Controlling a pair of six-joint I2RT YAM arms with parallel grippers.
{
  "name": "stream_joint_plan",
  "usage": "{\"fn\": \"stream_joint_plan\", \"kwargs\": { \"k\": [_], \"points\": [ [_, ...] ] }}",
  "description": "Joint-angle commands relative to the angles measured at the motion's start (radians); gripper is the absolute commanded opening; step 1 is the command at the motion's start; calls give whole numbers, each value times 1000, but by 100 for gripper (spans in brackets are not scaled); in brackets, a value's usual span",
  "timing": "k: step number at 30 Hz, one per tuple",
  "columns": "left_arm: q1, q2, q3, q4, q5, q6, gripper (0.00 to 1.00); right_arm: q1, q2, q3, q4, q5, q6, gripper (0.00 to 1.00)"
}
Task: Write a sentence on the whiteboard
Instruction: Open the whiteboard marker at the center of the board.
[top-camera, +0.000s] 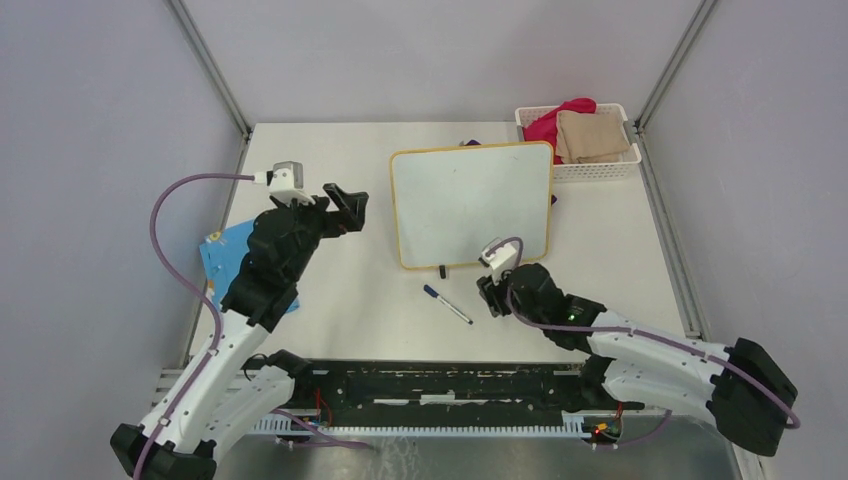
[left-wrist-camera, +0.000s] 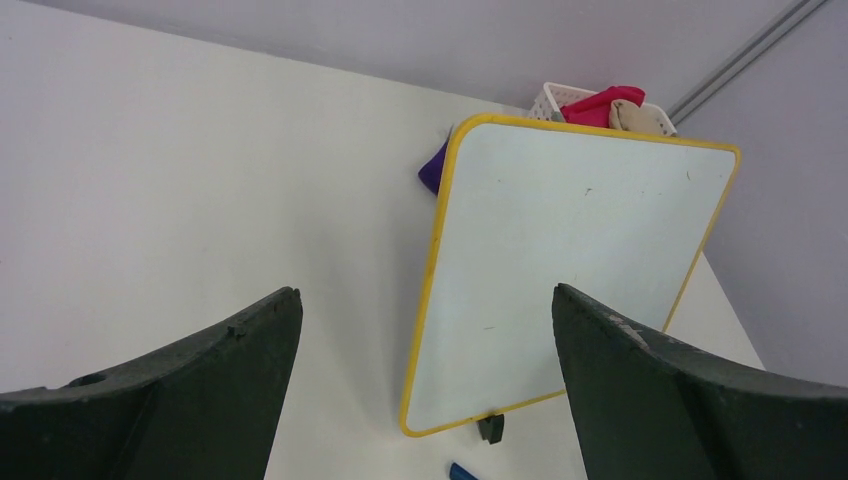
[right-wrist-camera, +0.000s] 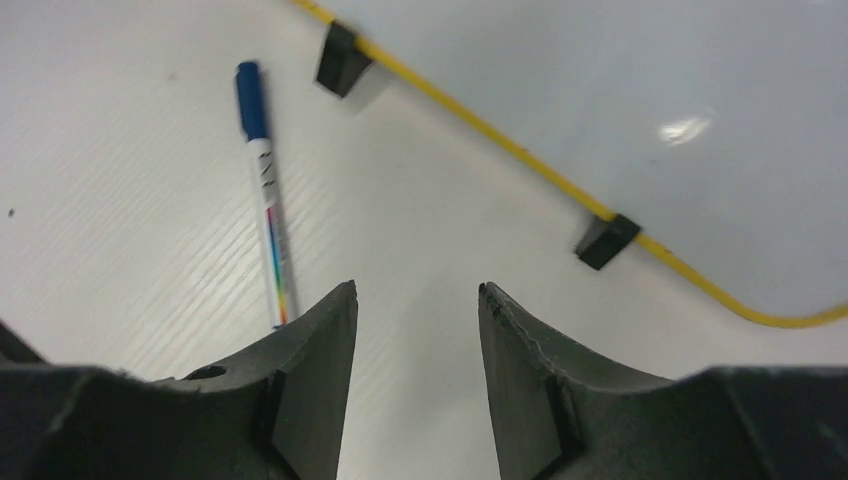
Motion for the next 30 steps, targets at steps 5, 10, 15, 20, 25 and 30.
{"fn": "stream_joint_plan", "kwargs": {
  "k": [5,10,15,20,25,30],
  "points": [
    [-3,141,87,66,24,6,100,147,233,136,-23,-79,-53,53],
    [-3,120,45,50,61,2,100,170,345,217,-33,-121,-64,52],
    [-36,22,3,54,37,41,100,175,416,275,-56,-177,-75,52],
    [-60,4,12,41,8,59,100,176,483,318,-107,-156,-62,50],
    [-63,3,16,39,17,56,100,177,525,335,-120,-167,-52,48],
    [-68,0,16,39,21,56,100,176,567,342,-122,-168,-52,46]
  ]
}}
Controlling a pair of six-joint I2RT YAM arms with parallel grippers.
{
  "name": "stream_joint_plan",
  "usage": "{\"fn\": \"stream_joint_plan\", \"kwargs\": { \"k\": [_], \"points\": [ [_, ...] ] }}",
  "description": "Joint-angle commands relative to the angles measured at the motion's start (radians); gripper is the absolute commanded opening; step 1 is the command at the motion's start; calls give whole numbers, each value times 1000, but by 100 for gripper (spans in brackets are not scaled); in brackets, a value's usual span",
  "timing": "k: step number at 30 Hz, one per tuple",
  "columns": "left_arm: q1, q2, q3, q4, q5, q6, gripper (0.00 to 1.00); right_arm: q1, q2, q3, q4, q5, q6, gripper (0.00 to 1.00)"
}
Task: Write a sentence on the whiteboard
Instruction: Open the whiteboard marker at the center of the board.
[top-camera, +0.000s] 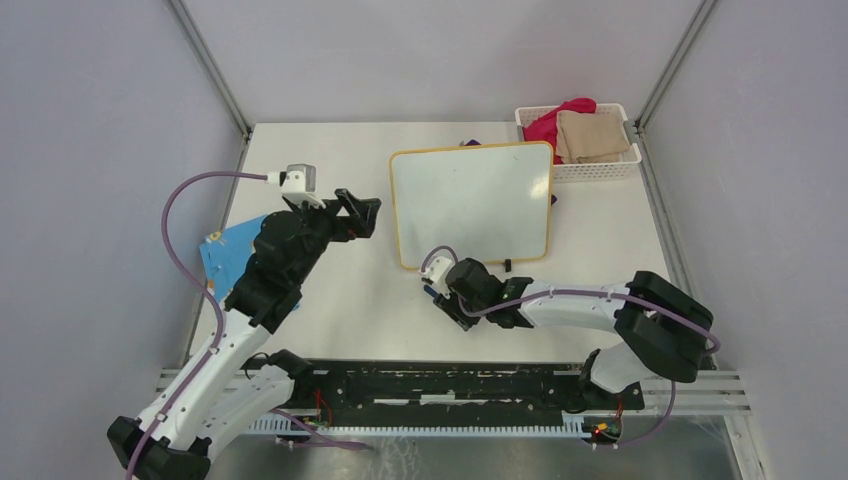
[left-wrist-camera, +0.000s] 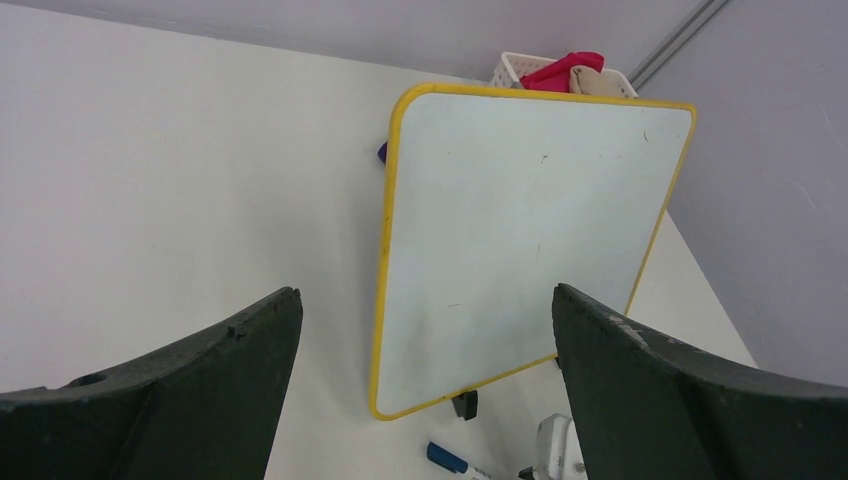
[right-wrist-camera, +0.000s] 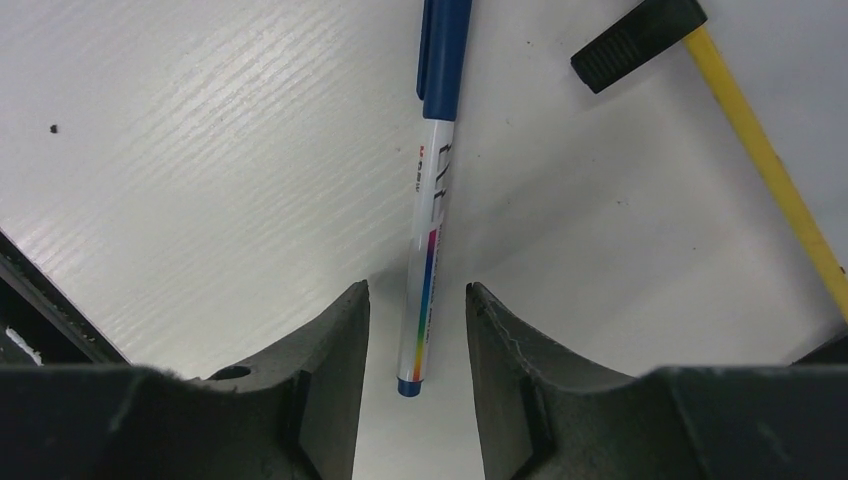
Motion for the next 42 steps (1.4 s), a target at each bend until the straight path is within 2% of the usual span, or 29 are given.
{"fn": "stream_joint_plan", "kwargs": {
  "k": [1,15,27,42],
  "points": [
    [-10,-8,14,26,-14,46,100,5,33,47,8,-7,3,45],
    [-21,-6,14,23,-25,48,100,6,61,-8,4,29,1,26],
    [-24,-7,14,19,-35,49,100,6,-3,-70,61,16,33,0],
    [-32,0,15,13,-53,51,100,6,-87,-136,100,124,59,0]
  ]
}}
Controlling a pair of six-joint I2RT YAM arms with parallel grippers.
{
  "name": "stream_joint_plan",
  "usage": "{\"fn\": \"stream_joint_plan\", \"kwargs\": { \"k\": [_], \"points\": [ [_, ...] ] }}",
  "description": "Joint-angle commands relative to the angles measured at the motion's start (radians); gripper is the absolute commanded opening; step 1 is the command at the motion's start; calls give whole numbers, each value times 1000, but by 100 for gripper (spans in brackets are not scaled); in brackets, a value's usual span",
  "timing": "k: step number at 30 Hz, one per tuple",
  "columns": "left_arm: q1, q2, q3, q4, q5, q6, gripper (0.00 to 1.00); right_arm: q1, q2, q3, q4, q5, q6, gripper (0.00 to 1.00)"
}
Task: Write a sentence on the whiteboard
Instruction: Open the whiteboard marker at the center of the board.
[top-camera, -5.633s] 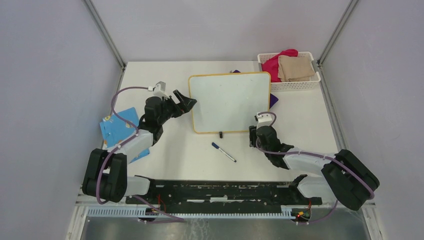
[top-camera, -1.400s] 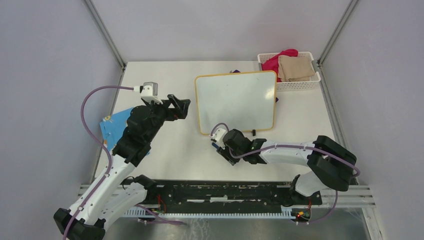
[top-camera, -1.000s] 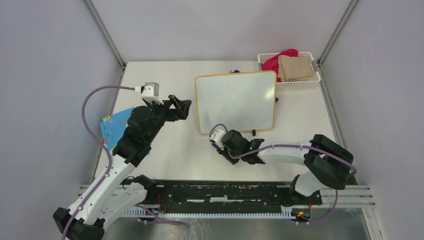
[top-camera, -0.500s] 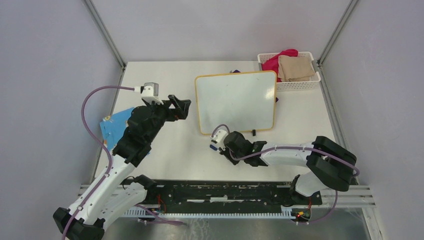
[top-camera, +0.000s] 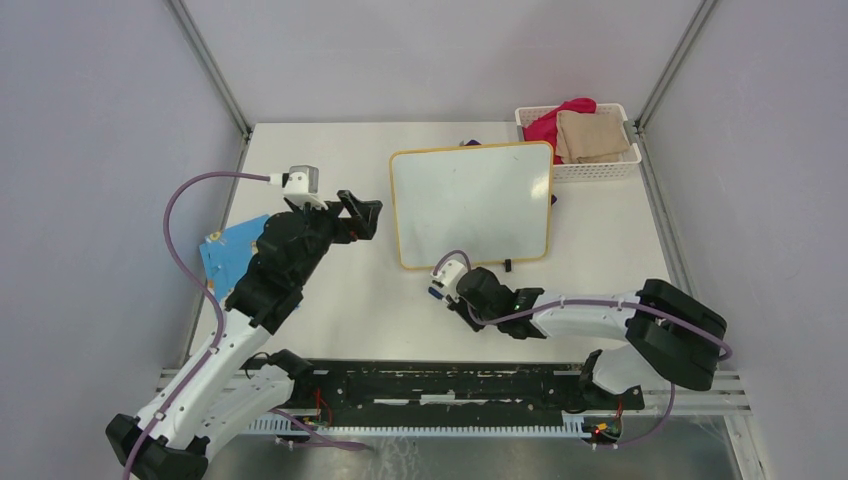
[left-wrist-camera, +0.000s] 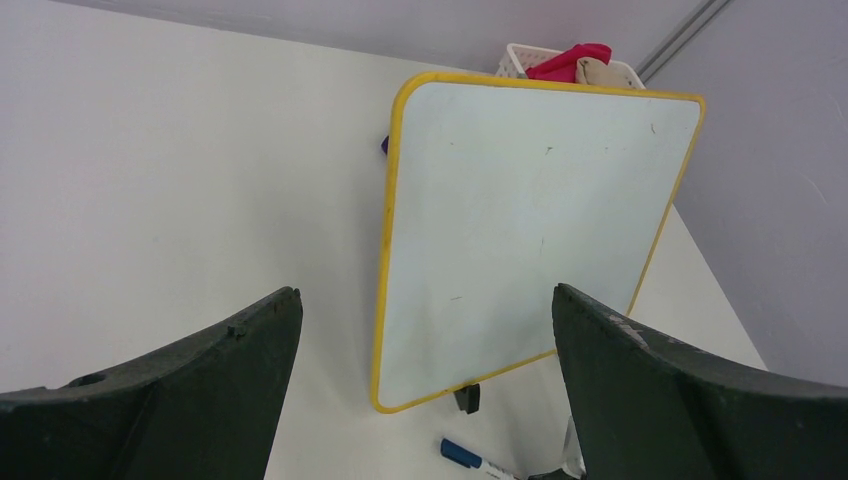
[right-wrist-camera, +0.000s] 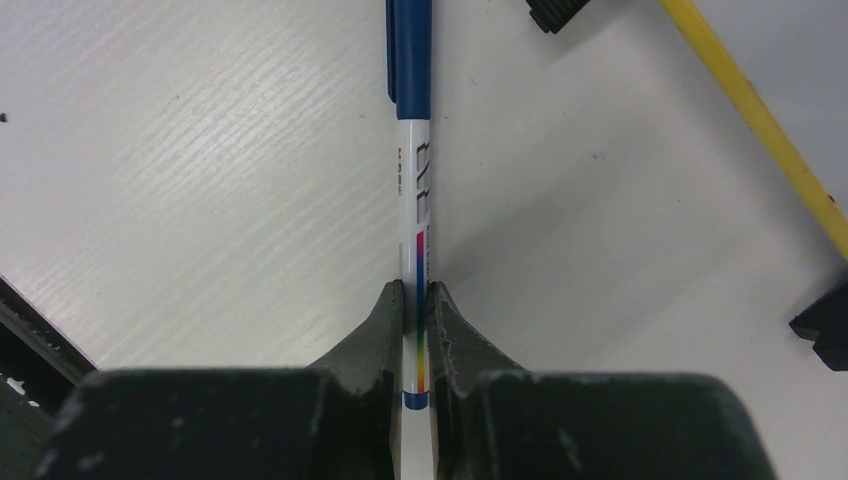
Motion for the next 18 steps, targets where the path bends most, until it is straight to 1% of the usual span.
{"fn": "stream_joint_plan", "kwargs": {
  "k": [1,7,9,14,18],
  "points": [
    [-7,2,15,27,-24,50,100,0,-51,-33,-4,61,14,0],
    [-9,7,15,27,-22,50,100,-1,-178,-78,35,7,3,0],
    [-10,3,15,25,-17,52,98,-1,-237,-82,29,-2,7,0],
    [-16,-17,8,41,-14,55,97,-2,-414,-105,34,12,26,0],
    [-17,-11,44,40,48,29,99,-1,-566,-137,79,52,48,0]
  ]
}}
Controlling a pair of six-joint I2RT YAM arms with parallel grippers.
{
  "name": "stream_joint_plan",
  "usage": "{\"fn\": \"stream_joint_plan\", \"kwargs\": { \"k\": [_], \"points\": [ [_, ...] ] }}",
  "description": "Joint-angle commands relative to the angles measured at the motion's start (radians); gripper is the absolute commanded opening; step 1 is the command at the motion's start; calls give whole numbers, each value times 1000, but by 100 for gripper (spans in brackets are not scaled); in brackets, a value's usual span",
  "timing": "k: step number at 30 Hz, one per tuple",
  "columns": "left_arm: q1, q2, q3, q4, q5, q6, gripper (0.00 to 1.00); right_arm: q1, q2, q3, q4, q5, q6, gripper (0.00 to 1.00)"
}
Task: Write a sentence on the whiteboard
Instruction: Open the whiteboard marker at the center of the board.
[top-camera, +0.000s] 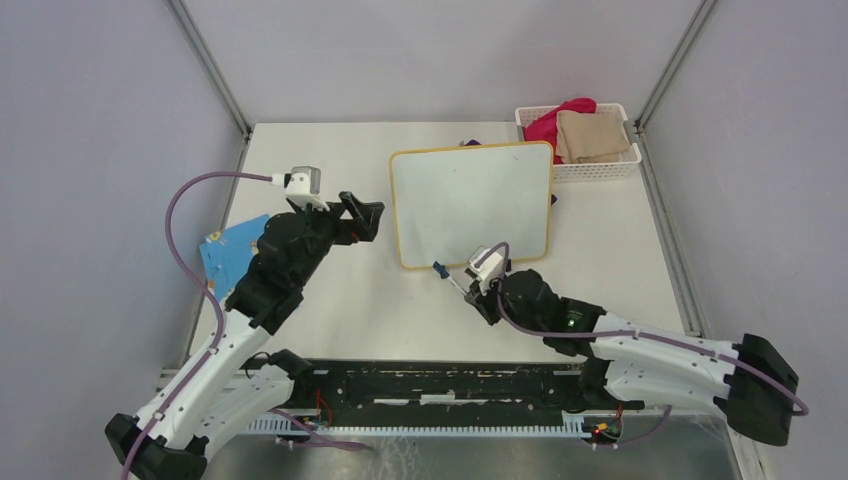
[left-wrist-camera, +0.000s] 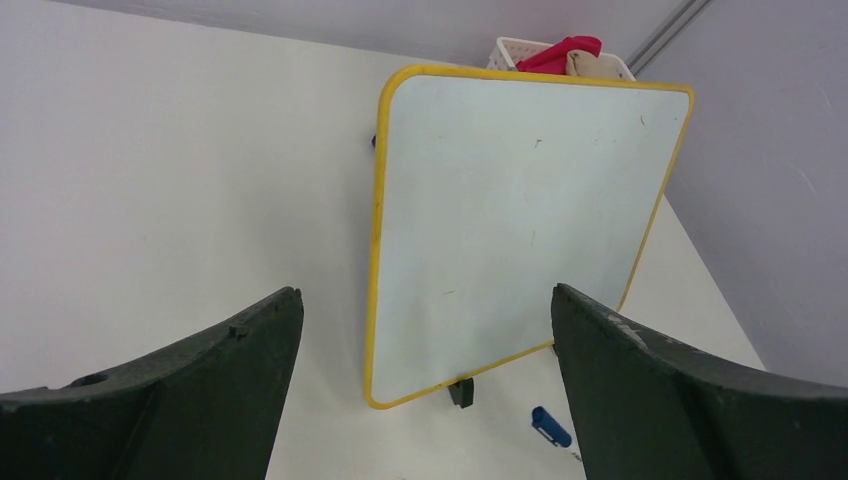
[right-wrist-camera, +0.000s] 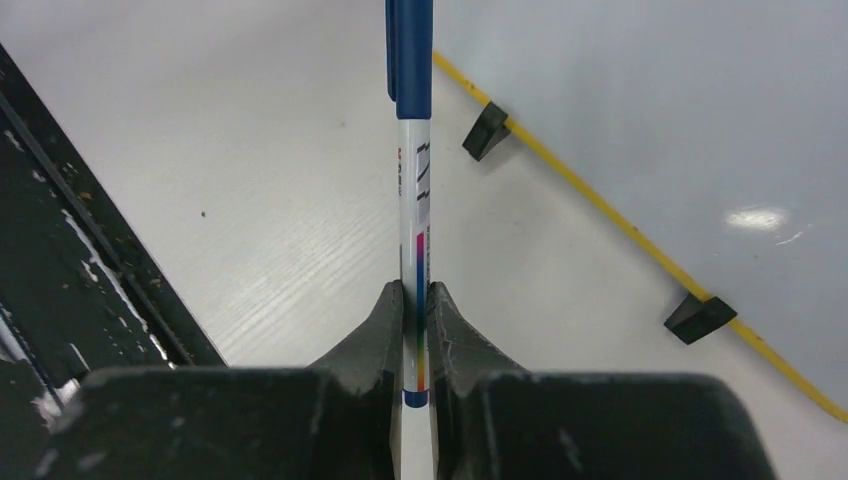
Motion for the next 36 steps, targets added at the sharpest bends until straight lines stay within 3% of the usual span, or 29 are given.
{"fn": "stream_joint_plan", "kwargs": {
  "k": [1,6,12,24,30,36],
  "points": [
    [-7,-7,52,51,80,22,99,0,-168,-42,103,50,39,0],
    [-6,19,78,118,374,-13,100,-1,-309,-109,245,52,74,0],
    [-11,93,80,279,797,-100,100,0,-347,-99,338,-11,74,0],
    [-102,218,102,329,842,-151,98,-1,-328,-57,476,-104,75,0],
    [-141,255,108,344,810,-168,89,-1,-324,-54,479,-105,71,0],
    [-159,265,107,368,786,-174,72,-1,-320,-53,476,-114,71,0]
  ]
}}
